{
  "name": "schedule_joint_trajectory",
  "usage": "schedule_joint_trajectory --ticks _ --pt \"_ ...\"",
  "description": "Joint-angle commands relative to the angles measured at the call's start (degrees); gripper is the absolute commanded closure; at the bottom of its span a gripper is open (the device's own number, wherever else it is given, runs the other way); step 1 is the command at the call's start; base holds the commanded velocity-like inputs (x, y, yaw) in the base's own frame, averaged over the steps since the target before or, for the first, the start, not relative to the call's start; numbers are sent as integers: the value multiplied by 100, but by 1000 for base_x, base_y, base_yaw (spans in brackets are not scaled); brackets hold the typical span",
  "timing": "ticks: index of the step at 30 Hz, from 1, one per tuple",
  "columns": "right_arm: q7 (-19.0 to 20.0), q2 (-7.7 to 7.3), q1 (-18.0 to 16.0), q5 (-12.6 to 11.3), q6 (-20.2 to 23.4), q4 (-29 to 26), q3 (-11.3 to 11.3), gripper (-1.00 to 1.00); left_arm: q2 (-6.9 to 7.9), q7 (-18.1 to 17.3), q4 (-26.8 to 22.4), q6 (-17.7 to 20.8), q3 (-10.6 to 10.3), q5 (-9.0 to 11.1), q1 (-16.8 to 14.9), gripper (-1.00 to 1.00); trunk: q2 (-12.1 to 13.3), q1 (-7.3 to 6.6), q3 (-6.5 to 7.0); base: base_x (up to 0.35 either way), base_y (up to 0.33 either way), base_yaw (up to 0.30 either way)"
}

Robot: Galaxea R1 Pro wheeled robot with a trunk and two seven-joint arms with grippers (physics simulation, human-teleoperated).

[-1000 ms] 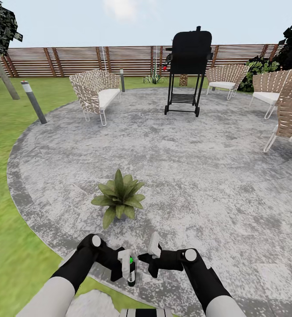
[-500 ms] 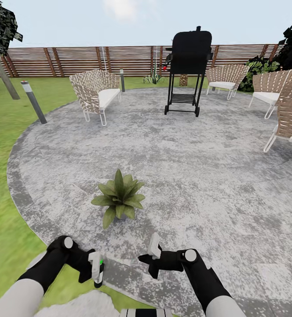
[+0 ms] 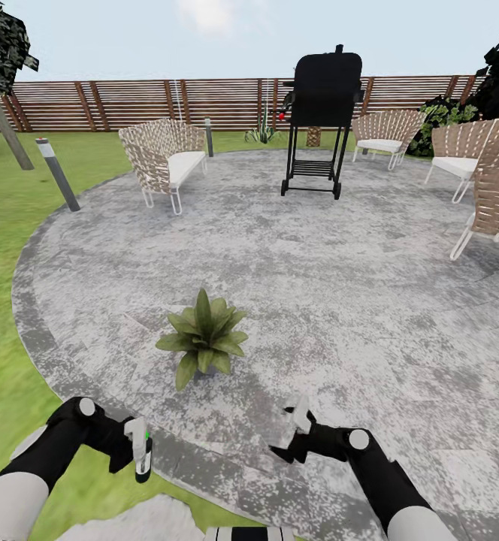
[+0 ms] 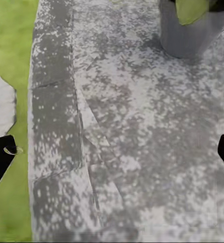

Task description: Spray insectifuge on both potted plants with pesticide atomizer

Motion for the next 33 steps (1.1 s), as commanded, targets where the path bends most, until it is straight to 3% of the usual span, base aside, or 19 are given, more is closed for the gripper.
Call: schedule_joint_trajectory --ticks 1,2,4,5,6,7,8,11,13,15,18,22,25,33 --pt "-468 -84 1 45 -44 275 -240 -100 -11 -13 -5 274 267 -22 -5 100 -2 -1 -5 0 0 0" --pt "-788 -118 3 42 -45 504 -401 -100 -14 -1 -5 430 428 -20 -6 100 -2 -1 -5 0 0 0" --pt "-1892 -167 4 43 -54 1349 -958 -100 -31 9 0 854 780 -24 -9 100 -2 -1 -5 0 0 0" --pt "-2324 -175 6 43 -58 1649 -1112 -100 -44 10 1 990 820 -28 -5 100 -2 -1 -5 0 0 0" --pt "-3051 -187 10 43 -66 2089 -1285 -100 -62 10 2 1224 848 -37 2 100 -2 -1 -5 0 0 0" --pt "-3573 -202 15 40 -72 2359 -1359 -100 -71 11 1 1404 859 -42 3 100 -2 -1 -5 0 0 0" --pt "-4384 -229 19 35 -80 2715 -1424 -100 -81 14 -1 1711 872 -47 -3 100 -2 -1 -5 0 0 0" --pt "-5843 -244 22 9 -120 3299 -1481 -100 -114 25 -10 2511 858 -55 -14 100 -2 -1 -5 0 0 0" --pt "-6272 -251 22 -100 -136 3511 -1544 -100 -145 27 -16 3042 754 -100 -28 100 -2 -1 -5 0 0 0" --pt "-6396 -244 28 -426 -136 3593 -1690 -100 -168 28 -94 3423 680 -128 -124 100 -2 -1 -5 0 0 0" --pt "-6435 -242 31 -685 -135 3626 -1758 -100 -253 17 -238 3758 584 -187 -247 100 -2 -1 -5 0 0 0" --pt "-6441 -254 31 -756 -135 3624 -1779 -100 -492 -3 -261 4326 247 -468 -427 100 -2 -1 -5 0 0 0" --pt "-6437 -267 31 -770 -135 3612 -1789 -100 -727 -21 -274 5154 -9 -703 -641 100 -2 -1 -5 0 0 0" --pt "-6470 -277 37 -761 -135 3628 -1781 -100 -915 -33 -247 5391 -149 -715 -1107 100 -2 -1 -5 0 0 0"
